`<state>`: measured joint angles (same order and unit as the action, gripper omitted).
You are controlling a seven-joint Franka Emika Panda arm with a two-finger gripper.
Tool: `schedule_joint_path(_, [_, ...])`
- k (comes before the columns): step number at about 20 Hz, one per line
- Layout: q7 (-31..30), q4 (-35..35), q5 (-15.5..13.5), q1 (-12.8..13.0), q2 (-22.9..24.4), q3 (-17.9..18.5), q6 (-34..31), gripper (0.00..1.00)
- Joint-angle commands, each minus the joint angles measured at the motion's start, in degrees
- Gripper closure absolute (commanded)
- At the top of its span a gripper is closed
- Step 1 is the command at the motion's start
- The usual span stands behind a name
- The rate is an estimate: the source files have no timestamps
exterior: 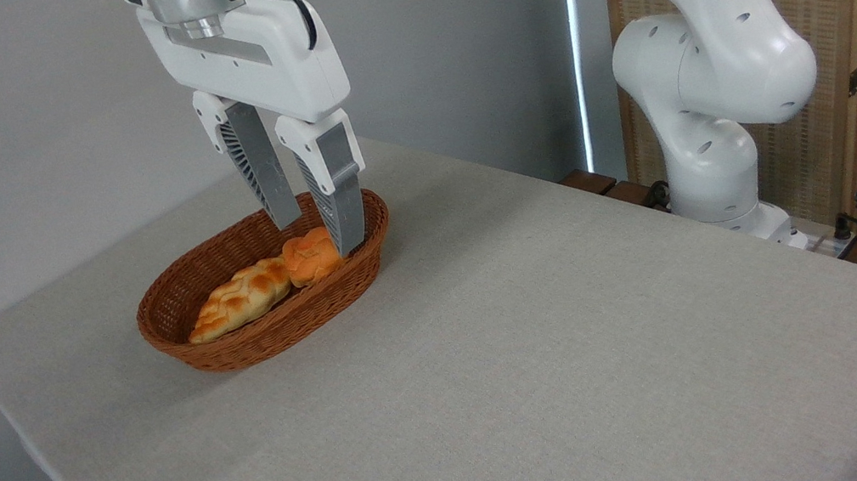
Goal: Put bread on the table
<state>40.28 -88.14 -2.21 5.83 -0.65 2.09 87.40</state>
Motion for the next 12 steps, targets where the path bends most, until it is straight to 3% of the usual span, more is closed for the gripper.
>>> schedule_joint_path(1, [0.7, 0.7, -0.2, 0.2, -0.3, 0.4, -0.7, 0.0])
schedule_joint_path(12, [0.6, 0.3, -0.3, 0.8, -0.4, -0.2, -0.7, 0.0])
